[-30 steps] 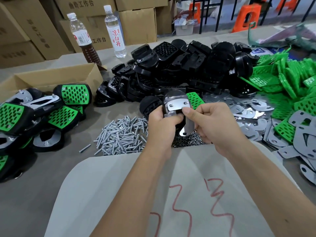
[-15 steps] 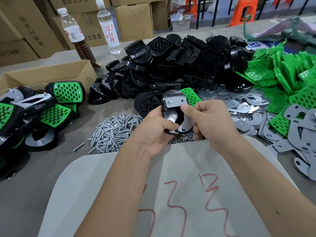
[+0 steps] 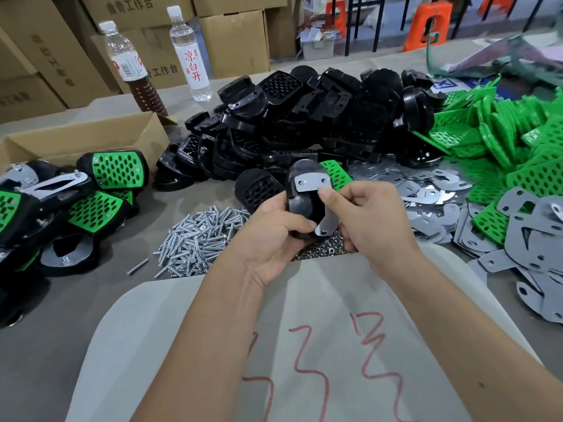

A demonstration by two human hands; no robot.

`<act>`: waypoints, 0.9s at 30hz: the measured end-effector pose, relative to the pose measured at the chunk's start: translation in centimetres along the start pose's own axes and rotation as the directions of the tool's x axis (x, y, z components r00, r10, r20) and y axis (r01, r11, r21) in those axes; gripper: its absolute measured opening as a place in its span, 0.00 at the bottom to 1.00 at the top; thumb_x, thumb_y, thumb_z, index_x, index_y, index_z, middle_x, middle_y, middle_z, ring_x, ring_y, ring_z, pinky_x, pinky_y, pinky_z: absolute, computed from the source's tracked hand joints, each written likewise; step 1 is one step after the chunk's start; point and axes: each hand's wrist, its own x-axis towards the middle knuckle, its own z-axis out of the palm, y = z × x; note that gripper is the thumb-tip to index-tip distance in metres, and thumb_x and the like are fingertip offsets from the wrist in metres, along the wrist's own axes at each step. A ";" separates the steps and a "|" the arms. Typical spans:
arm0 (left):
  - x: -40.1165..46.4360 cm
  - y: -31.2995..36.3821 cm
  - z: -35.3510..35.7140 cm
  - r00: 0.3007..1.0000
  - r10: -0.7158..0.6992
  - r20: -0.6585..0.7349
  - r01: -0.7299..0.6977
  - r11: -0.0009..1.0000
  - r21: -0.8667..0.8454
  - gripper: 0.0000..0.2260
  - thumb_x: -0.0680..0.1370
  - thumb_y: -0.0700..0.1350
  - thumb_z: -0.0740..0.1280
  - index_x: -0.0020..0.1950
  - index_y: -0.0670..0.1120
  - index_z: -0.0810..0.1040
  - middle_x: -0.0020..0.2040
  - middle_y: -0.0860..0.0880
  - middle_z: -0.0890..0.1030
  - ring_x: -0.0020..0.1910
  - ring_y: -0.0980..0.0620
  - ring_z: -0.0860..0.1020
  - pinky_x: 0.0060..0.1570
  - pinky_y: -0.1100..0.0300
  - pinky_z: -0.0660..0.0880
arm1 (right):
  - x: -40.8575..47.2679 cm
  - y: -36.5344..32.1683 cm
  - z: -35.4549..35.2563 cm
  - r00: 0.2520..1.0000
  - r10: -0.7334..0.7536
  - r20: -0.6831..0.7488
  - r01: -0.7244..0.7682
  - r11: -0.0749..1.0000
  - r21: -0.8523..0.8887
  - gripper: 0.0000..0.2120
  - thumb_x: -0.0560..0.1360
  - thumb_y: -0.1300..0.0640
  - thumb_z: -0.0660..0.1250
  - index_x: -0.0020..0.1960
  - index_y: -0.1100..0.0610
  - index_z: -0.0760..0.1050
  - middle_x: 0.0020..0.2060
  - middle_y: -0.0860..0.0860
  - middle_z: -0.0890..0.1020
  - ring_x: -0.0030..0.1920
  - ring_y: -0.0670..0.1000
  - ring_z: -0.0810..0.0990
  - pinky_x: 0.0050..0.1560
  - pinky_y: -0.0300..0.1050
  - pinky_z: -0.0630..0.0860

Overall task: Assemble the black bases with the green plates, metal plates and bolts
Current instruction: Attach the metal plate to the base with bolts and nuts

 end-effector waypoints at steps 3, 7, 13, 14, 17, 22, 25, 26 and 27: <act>0.0 0.5 0.5 0.999 0.035 -0.003 -0.035 0.999 0.041 0.23 0.77 0.25 0.59 0.66 0.41 0.80 0.58 0.40 0.85 0.55 0.44 0.84 0.62 0.46 0.80 | -0.2 -0.4 -0.3 0.997 -0.076 -0.027 0.076 0.997 0.008 0.19 0.79 0.46 0.72 0.34 0.56 0.80 0.30 0.56 0.84 0.26 0.52 0.71 0.32 0.48 0.68; -0.2 0.3 1.1 0.987 0.113 -0.111 -0.093 0.981 0.170 0.16 0.79 0.29 0.62 0.57 0.43 0.83 0.49 0.44 0.87 0.47 0.47 0.84 0.56 0.45 0.81 | -0.2 -0.6 0.0 0.995 -0.081 -0.055 0.083 0.996 0.039 0.21 0.79 0.47 0.72 0.35 0.61 0.78 0.33 0.66 0.80 0.30 0.59 0.67 0.33 0.53 0.65; 0.0 -0.7 1.8 0.960 0.190 -0.206 -0.126 0.949 0.288 0.12 0.81 0.31 0.65 0.48 0.46 0.84 0.46 0.44 0.88 0.44 0.47 0.87 0.50 0.43 0.85 | 0.5 -0.2 -0.2 0.994 0.049 -0.102 -0.037 0.992 0.118 0.22 0.80 0.51 0.73 0.31 0.58 0.74 0.26 0.54 0.74 0.23 0.51 0.67 0.24 0.42 0.68; 0.0 -0.8 1.8 0.962 0.180 -0.203 -0.116 0.950 0.291 0.12 0.81 0.31 0.65 0.48 0.45 0.84 0.46 0.44 0.88 0.44 0.47 0.87 0.51 0.43 0.85 | 0.5 0.0 -0.2 0.993 0.054 -0.106 -0.041 0.992 0.118 0.21 0.79 0.51 0.73 0.32 0.60 0.75 0.26 0.55 0.74 0.23 0.51 0.67 0.25 0.43 0.68; -0.1 -0.9 1.8 0.968 0.152 -0.201 -0.092 0.956 0.279 0.14 0.79 0.29 0.65 0.48 0.45 0.85 0.47 0.43 0.88 0.48 0.43 0.87 0.55 0.40 0.83 | 0.3 0.3 0.0 0.991 0.044 -0.128 -0.034 0.996 0.079 0.22 0.79 0.49 0.72 0.34 0.63 0.76 0.31 0.64 0.80 0.26 0.52 0.69 0.27 0.44 0.69; -0.1 -1.0 1.6 0.973 0.134 -0.187 -0.079 0.958 0.275 0.15 0.77 0.27 0.65 0.51 0.44 0.85 0.48 0.42 0.88 0.50 0.38 0.86 0.56 0.37 0.82 | 0.1 0.7 0.1 0.987 0.043 -0.154 -0.035 0.998 0.056 0.21 0.80 0.49 0.72 0.34 0.62 0.78 0.34 0.66 0.83 0.22 0.49 0.71 0.22 0.38 0.71; -0.2 -0.9 1.4 0.979 0.110 -0.173 -0.067 0.969 0.236 0.14 0.77 0.28 0.65 0.53 0.43 0.85 0.48 0.42 0.88 0.49 0.39 0.86 0.57 0.37 0.82 | 0.1 0.7 0.0 0.985 0.048 -0.163 -0.040 0.998 0.051 0.21 0.79 0.48 0.73 0.35 0.61 0.77 0.32 0.63 0.83 0.19 0.49 0.72 0.22 0.40 0.70; -0.2 -0.8 1.3 0.981 0.101 -0.165 -0.064 0.974 0.216 0.14 0.77 0.28 0.65 0.53 0.43 0.85 0.49 0.42 0.88 0.48 0.40 0.86 0.57 0.38 0.82 | 0.1 0.7 0.0 0.986 0.046 -0.161 -0.039 0.998 0.051 0.21 0.79 0.48 0.73 0.35 0.61 0.77 0.32 0.62 0.83 0.19 0.50 0.73 0.24 0.42 0.70; -0.2 -0.8 1.2 0.983 0.090 -0.159 -0.059 0.980 0.191 0.14 0.78 0.28 0.65 0.54 0.42 0.85 0.49 0.42 0.88 0.48 0.41 0.86 0.57 0.38 0.82 | 0.0 0.6 -0.1 0.987 0.043 -0.154 -0.035 0.998 0.054 0.21 0.79 0.47 0.73 0.36 0.61 0.77 0.31 0.61 0.83 0.19 0.51 0.74 0.25 0.44 0.71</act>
